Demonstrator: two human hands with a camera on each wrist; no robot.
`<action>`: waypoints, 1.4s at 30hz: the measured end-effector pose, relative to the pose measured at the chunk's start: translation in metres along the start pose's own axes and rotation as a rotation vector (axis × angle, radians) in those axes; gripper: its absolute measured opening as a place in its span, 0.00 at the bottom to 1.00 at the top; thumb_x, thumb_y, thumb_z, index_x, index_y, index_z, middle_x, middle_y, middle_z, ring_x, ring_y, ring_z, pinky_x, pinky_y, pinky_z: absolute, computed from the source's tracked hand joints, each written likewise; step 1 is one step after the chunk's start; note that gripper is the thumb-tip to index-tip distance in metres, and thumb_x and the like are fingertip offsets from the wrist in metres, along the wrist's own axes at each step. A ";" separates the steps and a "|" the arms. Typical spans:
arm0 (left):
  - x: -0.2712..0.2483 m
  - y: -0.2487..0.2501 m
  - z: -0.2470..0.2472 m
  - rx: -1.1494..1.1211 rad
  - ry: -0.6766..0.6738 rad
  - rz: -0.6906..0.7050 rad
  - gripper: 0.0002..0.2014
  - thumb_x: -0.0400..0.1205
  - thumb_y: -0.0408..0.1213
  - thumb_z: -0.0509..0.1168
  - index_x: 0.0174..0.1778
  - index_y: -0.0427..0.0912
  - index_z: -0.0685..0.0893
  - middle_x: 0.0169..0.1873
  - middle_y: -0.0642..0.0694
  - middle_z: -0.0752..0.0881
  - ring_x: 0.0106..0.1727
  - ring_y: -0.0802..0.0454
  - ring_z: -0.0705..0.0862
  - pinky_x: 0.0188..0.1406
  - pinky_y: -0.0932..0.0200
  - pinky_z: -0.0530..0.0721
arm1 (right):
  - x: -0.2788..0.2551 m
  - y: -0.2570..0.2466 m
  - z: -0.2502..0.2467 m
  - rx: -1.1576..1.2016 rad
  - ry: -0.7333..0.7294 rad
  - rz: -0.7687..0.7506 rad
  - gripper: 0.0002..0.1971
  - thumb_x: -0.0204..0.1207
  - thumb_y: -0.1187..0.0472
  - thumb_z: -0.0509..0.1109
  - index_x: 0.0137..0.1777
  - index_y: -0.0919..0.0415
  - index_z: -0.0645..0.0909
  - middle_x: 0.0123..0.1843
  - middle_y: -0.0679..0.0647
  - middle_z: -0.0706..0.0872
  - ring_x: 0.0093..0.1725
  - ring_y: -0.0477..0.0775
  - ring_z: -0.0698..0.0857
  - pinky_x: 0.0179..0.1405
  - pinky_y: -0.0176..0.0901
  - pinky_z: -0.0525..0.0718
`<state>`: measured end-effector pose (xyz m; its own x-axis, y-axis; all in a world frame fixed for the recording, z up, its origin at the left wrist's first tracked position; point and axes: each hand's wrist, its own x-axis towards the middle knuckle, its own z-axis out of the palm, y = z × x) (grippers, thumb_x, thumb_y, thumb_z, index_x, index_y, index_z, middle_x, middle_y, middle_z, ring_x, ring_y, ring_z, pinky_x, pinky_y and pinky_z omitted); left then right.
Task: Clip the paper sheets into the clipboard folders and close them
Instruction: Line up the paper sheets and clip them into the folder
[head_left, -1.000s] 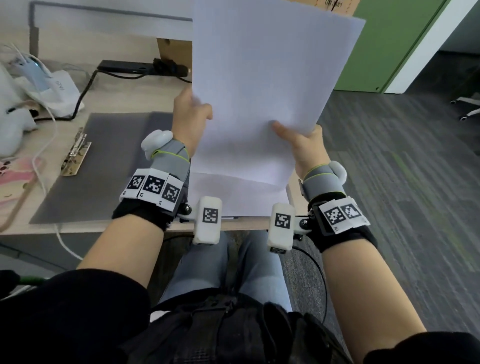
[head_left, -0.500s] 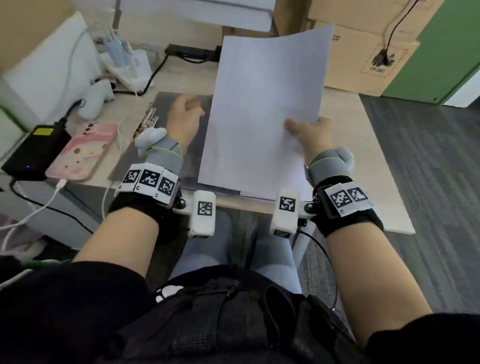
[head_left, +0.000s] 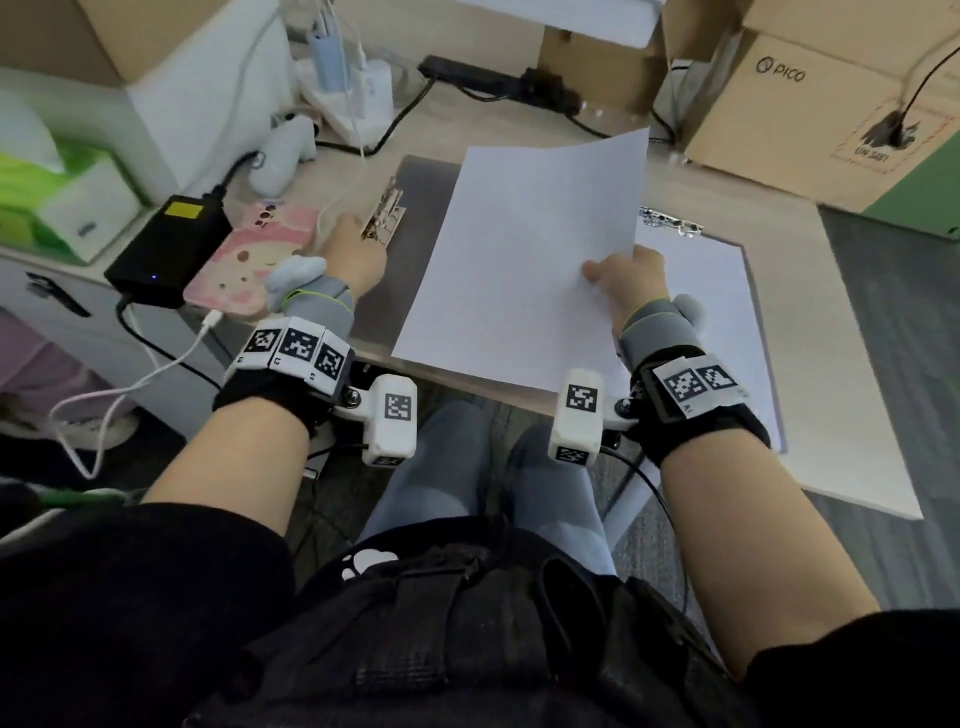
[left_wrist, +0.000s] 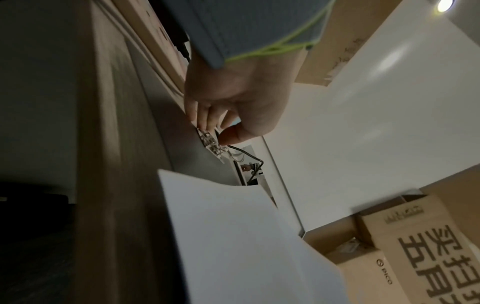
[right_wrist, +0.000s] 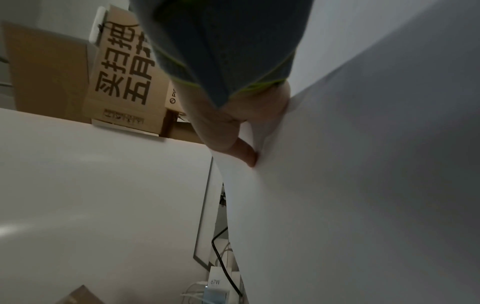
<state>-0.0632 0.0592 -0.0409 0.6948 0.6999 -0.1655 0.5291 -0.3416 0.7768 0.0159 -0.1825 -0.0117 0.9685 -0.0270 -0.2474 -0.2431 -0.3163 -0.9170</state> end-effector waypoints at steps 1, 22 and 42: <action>0.000 0.000 0.002 -0.064 -0.022 0.030 0.24 0.82 0.32 0.57 0.76 0.41 0.66 0.74 0.41 0.75 0.74 0.41 0.72 0.69 0.59 0.69 | -0.002 -0.001 0.000 0.003 -0.020 0.014 0.12 0.72 0.71 0.68 0.32 0.57 0.73 0.40 0.56 0.81 0.43 0.56 0.79 0.46 0.44 0.79; 0.041 -0.019 -0.009 -0.375 -0.218 -0.089 0.24 0.76 0.13 0.46 0.63 0.31 0.77 0.39 0.47 0.82 0.23 0.62 0.76 0.17 0.73 0.64 | 0.030 -0.012 0.062 -0.107 -0.200 0.130 0.19 0.74 0.74 0.64 0.66 0.74 0.76 0.45 0.60 0.80 0.38 0.54 0.78 0.31 0.38 0.75; 0.063 0.015 -0.013 -0.465 -0.300 -0.044 0.19 0.69 0.33 0.54 0.49 0.48 0.86 0.50 0.47 0.85 0.37 0.58 0.82 0.34 0.64 0.82 | 0.042 0.001 0.062 -0.141 -0.244 0.096 0.23 0.76 0.67 0.68 0.71 0.65 0.70 0.61 0.59 0.82 0.54 0.60 0.83 0.65 0.57 0.82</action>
<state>-0.0174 0.1062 -0.0320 0.8212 0.4748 -0.3165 0.3367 0.0446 0.9405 0.0530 -0.1249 -0.0427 0.8958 0.1599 -0.4146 -0.3069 -0.4522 -0.8375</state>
